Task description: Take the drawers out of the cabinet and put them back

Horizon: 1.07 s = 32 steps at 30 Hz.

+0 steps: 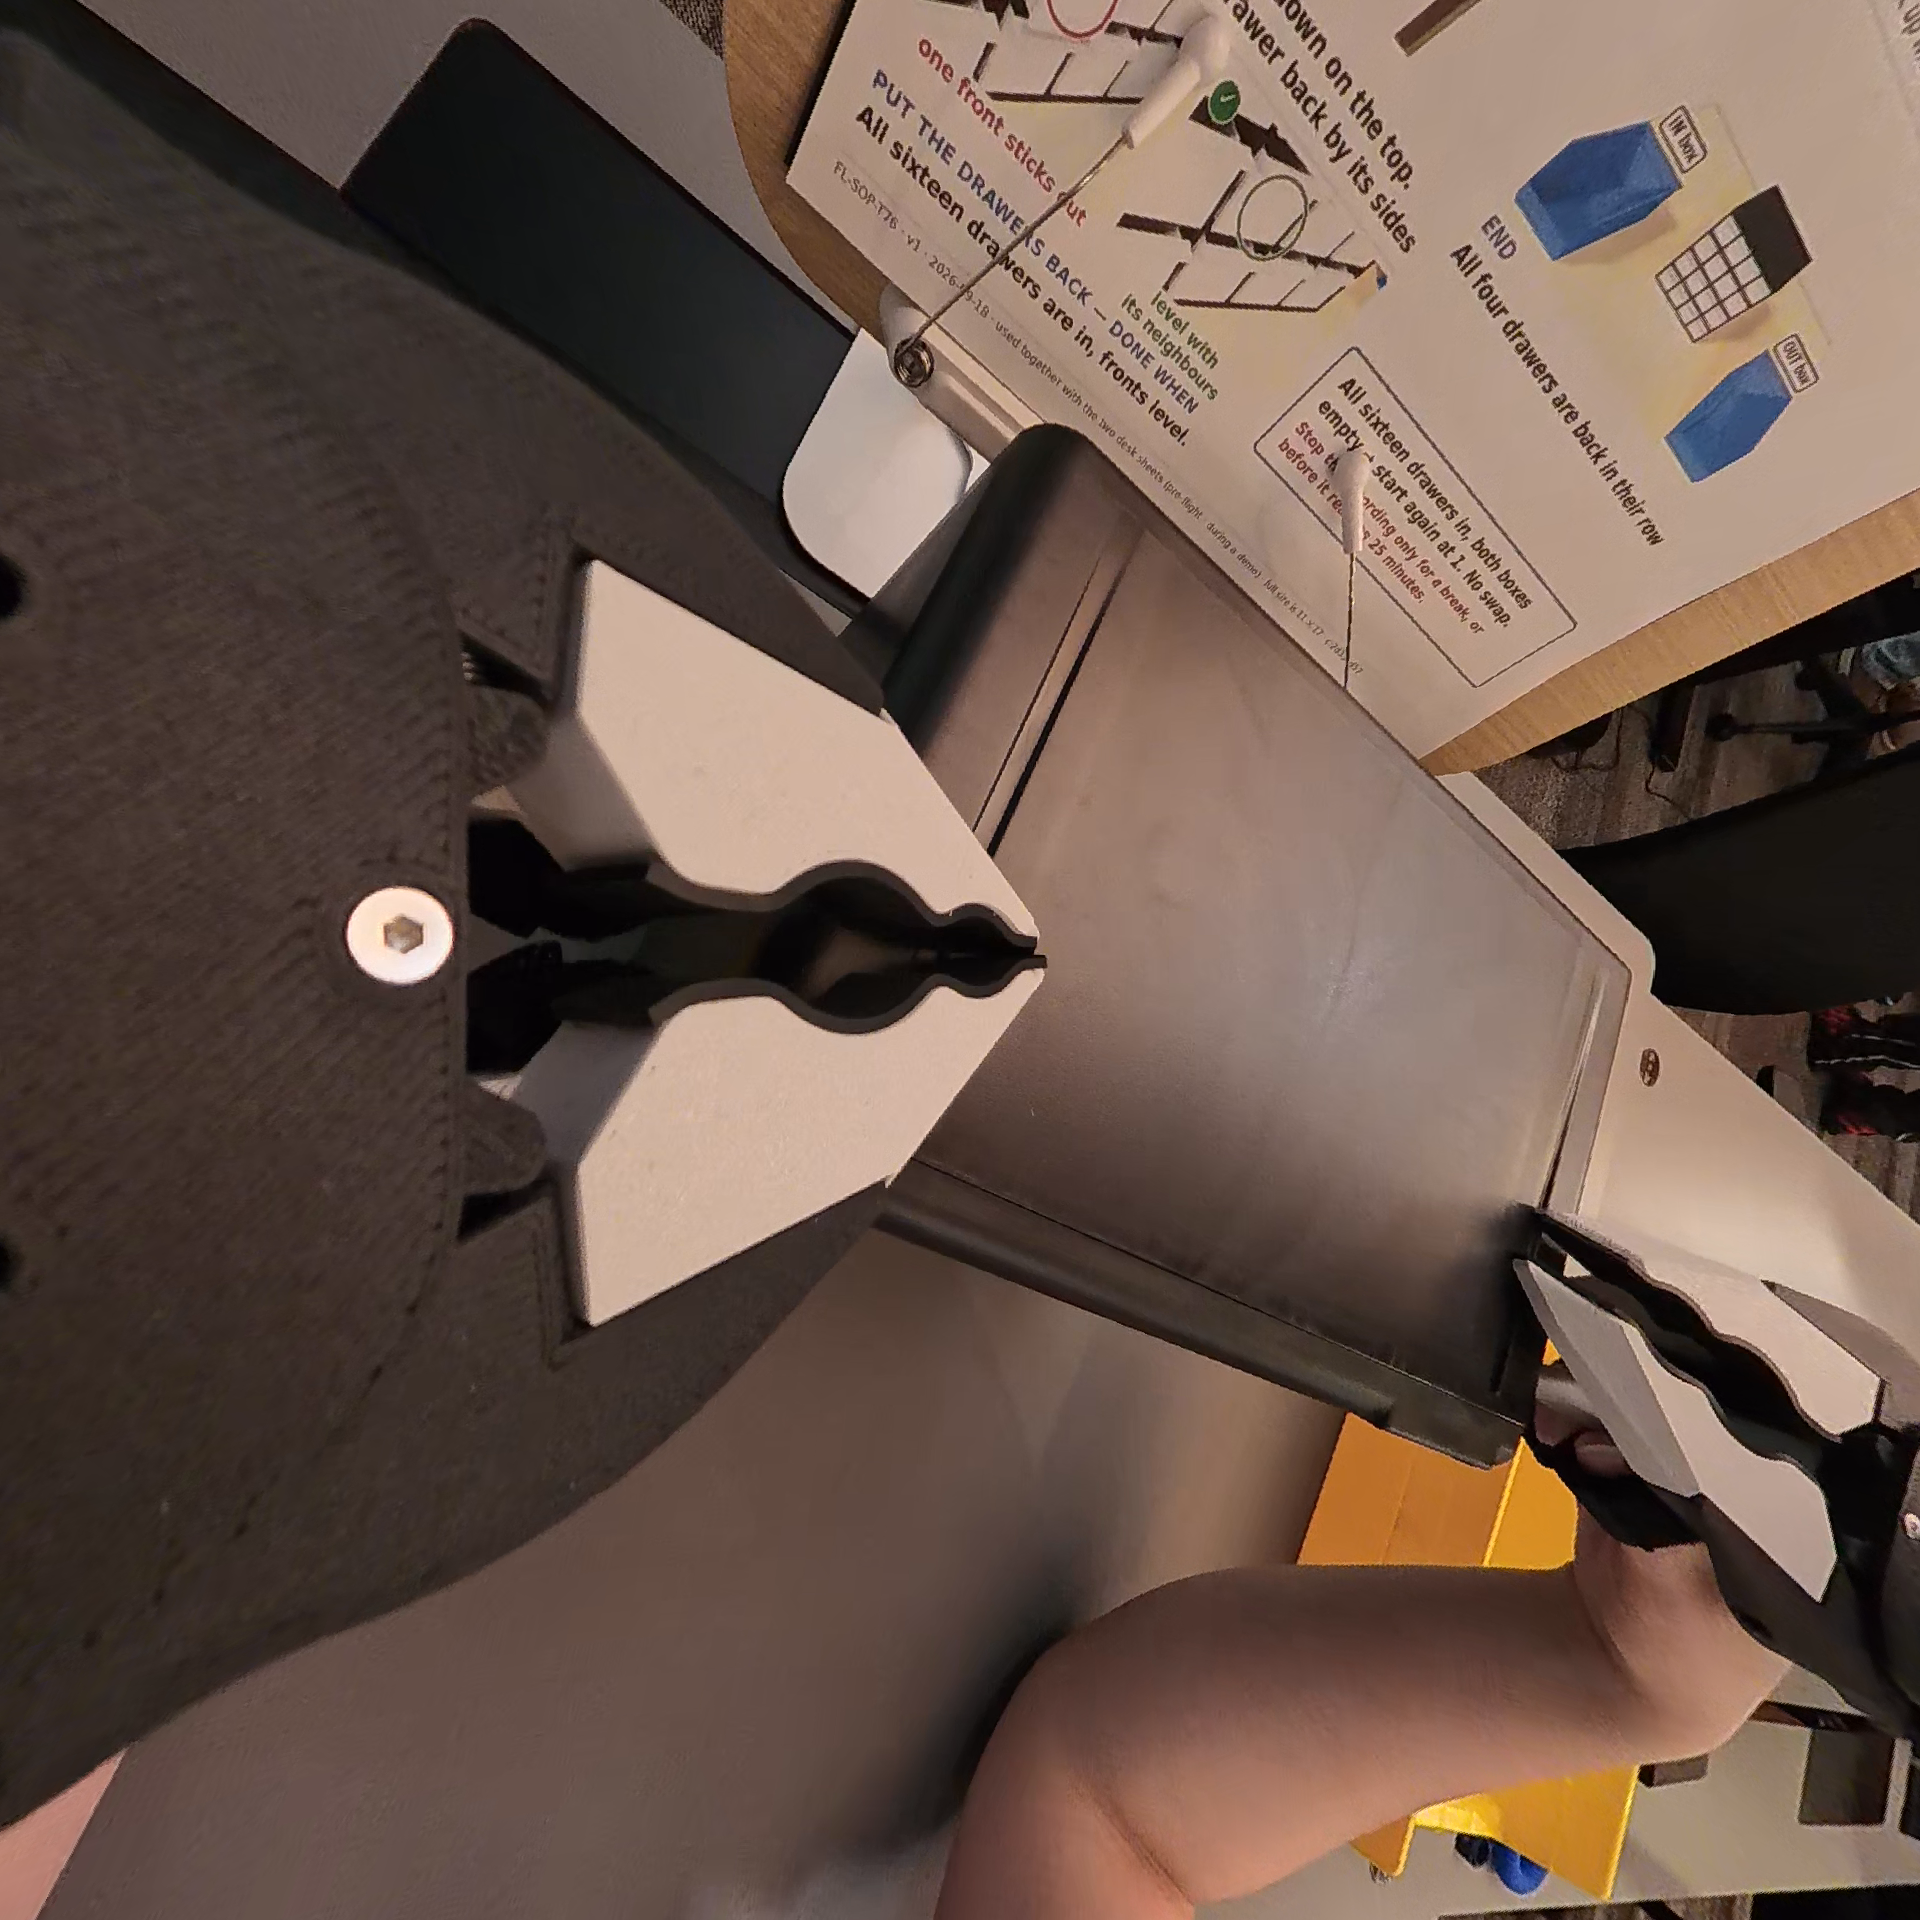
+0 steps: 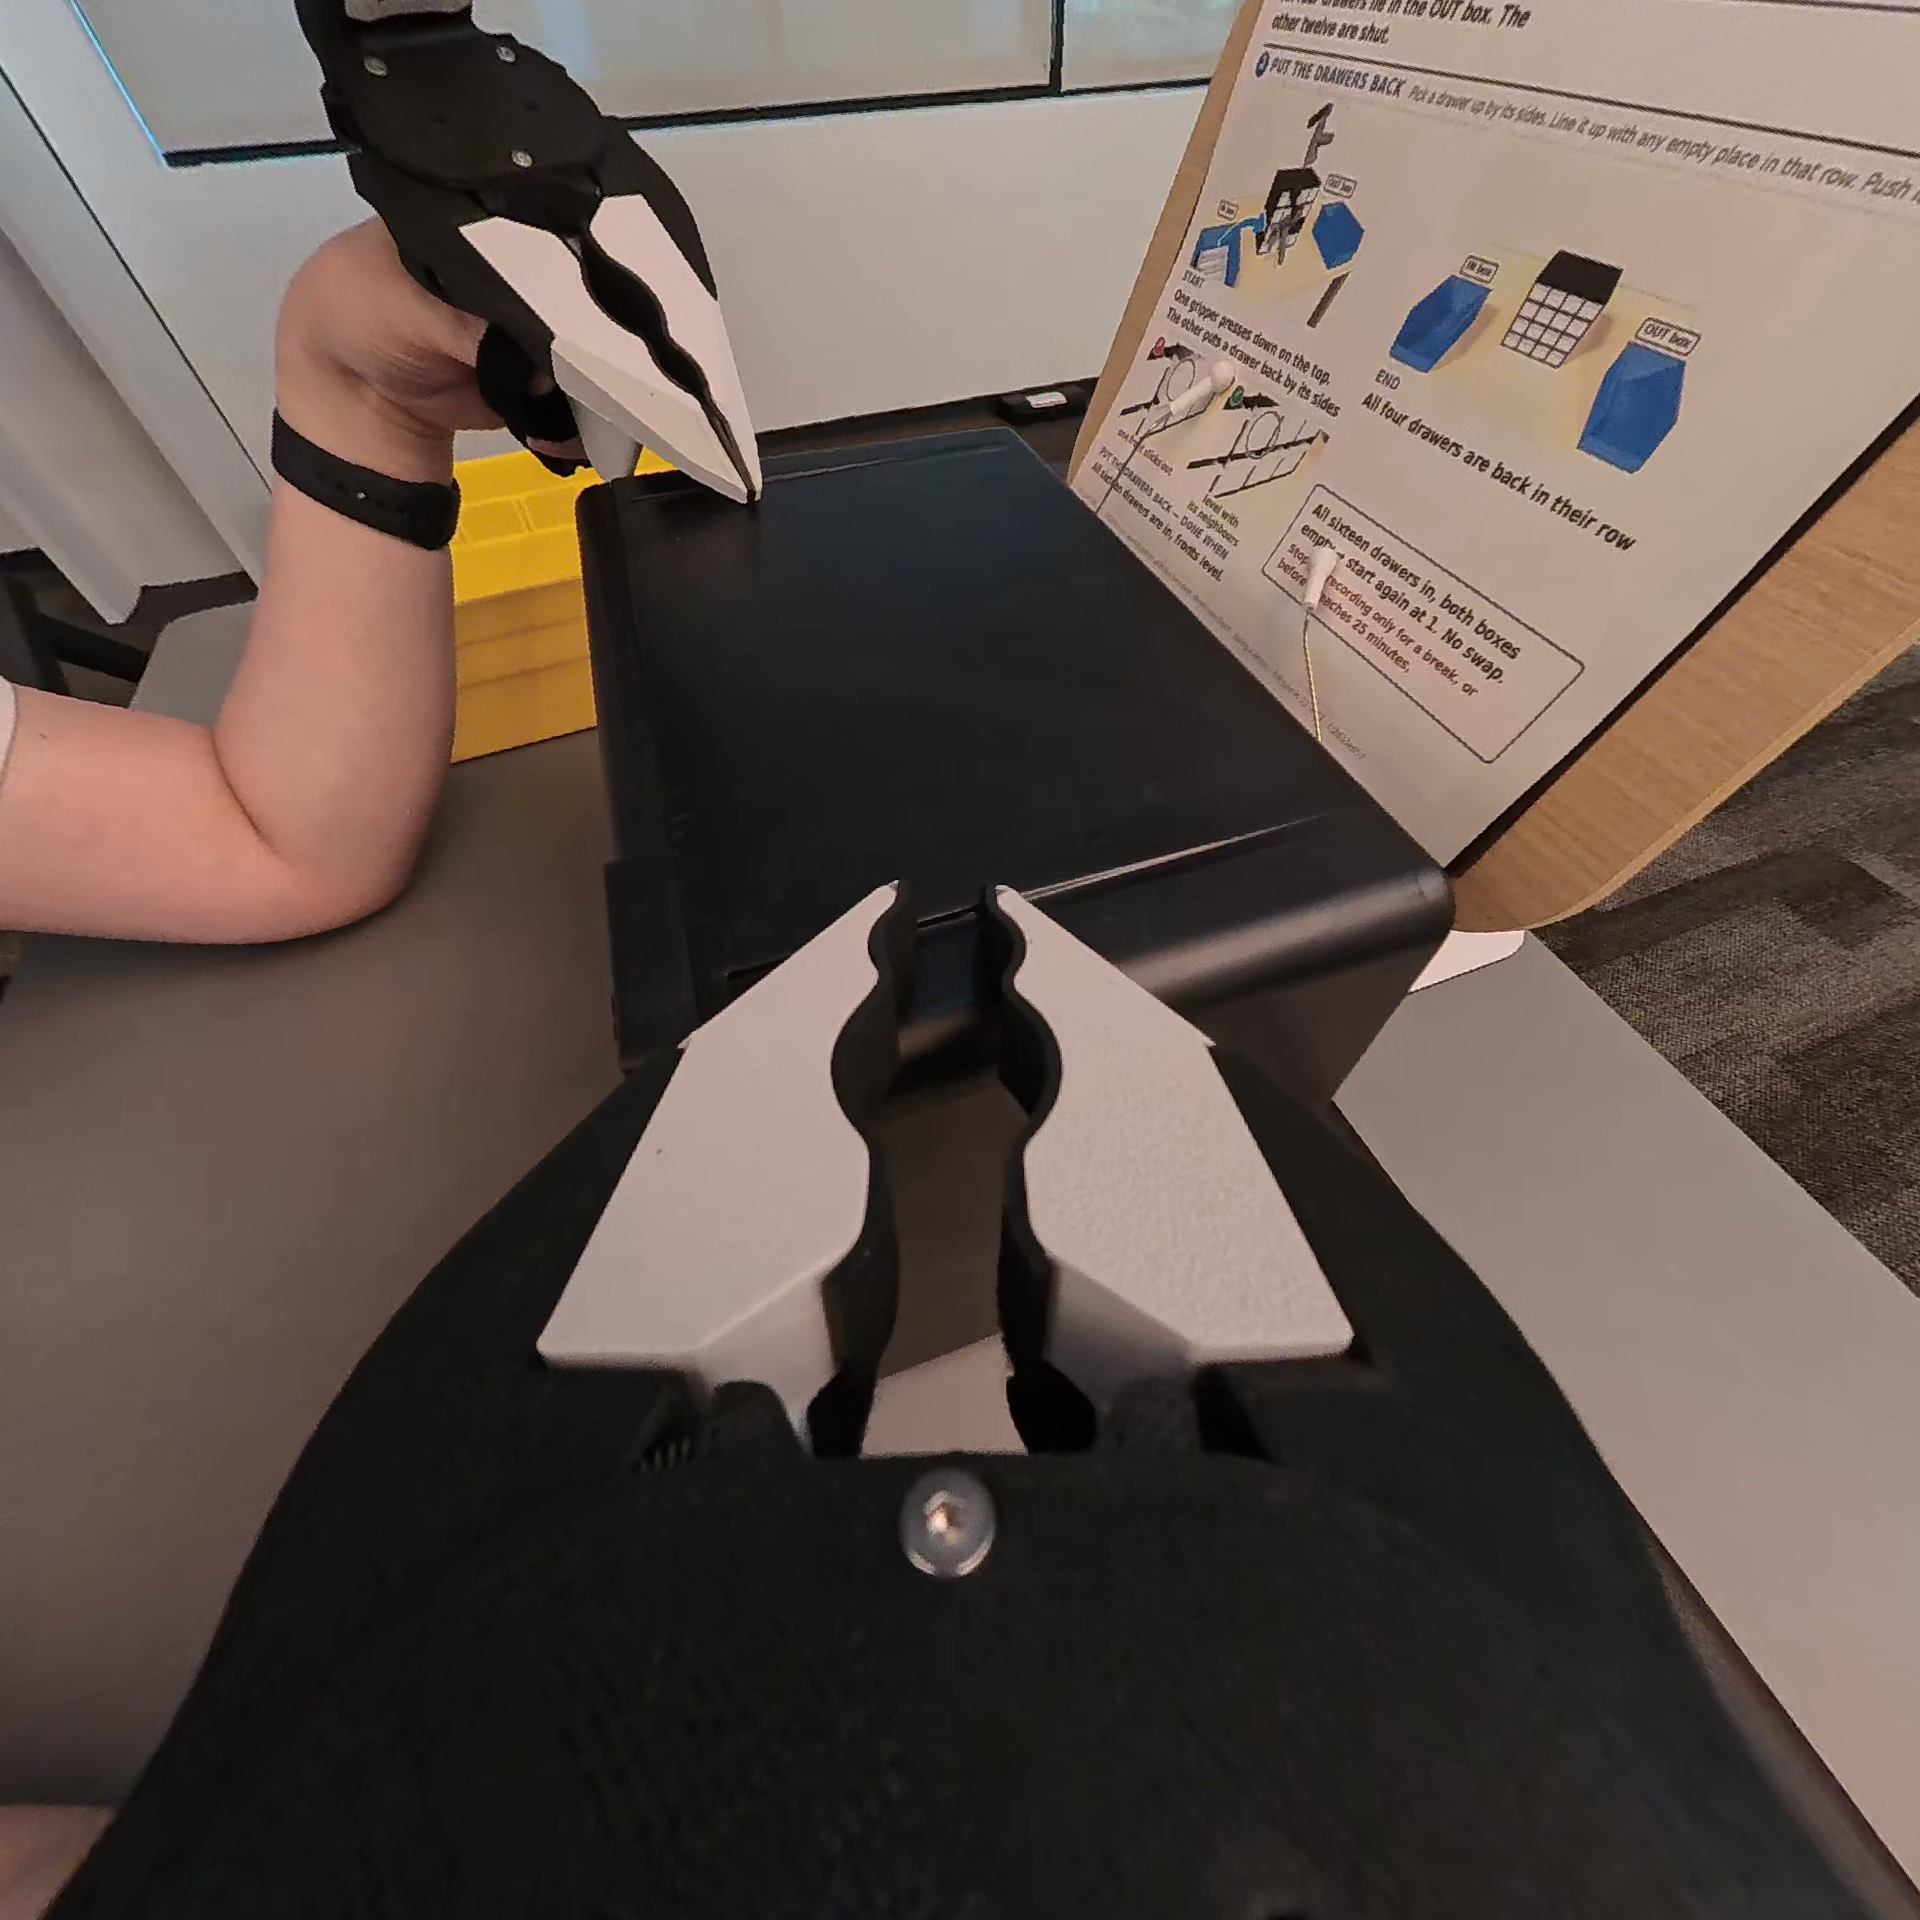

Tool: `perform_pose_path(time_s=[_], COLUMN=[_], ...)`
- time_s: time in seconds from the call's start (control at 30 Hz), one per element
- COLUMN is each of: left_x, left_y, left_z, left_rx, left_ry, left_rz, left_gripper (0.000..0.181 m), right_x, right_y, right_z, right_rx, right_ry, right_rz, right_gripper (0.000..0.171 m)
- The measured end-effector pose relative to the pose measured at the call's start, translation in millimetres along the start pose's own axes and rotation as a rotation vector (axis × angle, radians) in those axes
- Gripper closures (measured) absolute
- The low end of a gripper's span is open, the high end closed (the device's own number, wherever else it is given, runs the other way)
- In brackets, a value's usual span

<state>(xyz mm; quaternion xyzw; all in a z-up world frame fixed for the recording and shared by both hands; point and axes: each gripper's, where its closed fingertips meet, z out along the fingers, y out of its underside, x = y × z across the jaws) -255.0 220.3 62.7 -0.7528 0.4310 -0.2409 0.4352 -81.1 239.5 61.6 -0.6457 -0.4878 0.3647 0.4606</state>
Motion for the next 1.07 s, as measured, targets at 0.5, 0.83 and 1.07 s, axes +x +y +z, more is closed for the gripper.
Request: perform_pose_path(time_s=[0.5, 0.83, 1.07], left_x=[0, 0, 0], left_y=[0, 0, 0], left_z=[0, 0, 0], left_rx=[-0.004, -0.004, -0.006], left_ry=[-0.006, -0.006, -0.010], left_rz=[-0.001, -0.004, -0.002], left_gripper=[0.181, 0.181, 0.181], right_x=[-7, 7, 5], right_y=[-5, -13, -6], right_z=[4, 5, 9], right_rx=[-0.028, 0.005, -0.047], right_ry=[0.036, 0.126, 0.140], right_rz=[-0.138, -0.203, -0.262], right_gripper=[0.146, 0.146, 0.163])
